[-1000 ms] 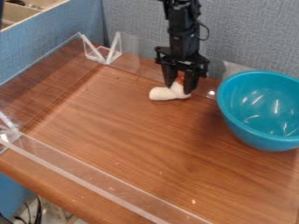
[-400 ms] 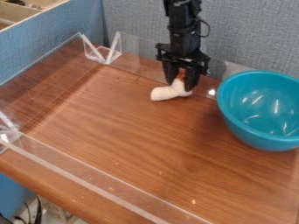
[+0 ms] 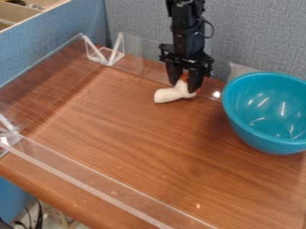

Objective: Put the mushroom in the blue bowl

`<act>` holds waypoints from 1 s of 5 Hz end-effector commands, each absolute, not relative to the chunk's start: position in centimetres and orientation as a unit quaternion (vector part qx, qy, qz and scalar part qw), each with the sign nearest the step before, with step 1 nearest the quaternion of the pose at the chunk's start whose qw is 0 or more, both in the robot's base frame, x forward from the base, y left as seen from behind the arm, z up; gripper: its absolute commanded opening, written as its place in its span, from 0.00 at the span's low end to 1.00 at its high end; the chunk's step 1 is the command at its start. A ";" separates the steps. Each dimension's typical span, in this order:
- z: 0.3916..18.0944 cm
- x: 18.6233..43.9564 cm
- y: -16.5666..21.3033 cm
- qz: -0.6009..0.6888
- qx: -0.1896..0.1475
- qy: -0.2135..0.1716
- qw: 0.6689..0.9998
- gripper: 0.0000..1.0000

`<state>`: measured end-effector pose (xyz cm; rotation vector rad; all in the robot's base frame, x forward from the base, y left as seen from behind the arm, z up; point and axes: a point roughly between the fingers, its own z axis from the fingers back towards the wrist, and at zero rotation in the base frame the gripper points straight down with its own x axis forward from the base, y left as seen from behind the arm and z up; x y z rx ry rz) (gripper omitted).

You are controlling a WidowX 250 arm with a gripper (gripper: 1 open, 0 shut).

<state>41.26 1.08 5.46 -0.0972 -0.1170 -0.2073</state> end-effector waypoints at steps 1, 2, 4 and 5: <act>11.6 41.6 1.5 -0.107 -0.036 -0.129 0.985 0.00; 14.4 41.4 0.0 -0.133 -0.032 -0.148 0.980 0.00; 16.8 41.0 -2.7 -0.169 -0.030 -0.168 0.971 0.00; 17.3 41.0 -3.7 -0.181 -0.029 -0.174 0.967 0.00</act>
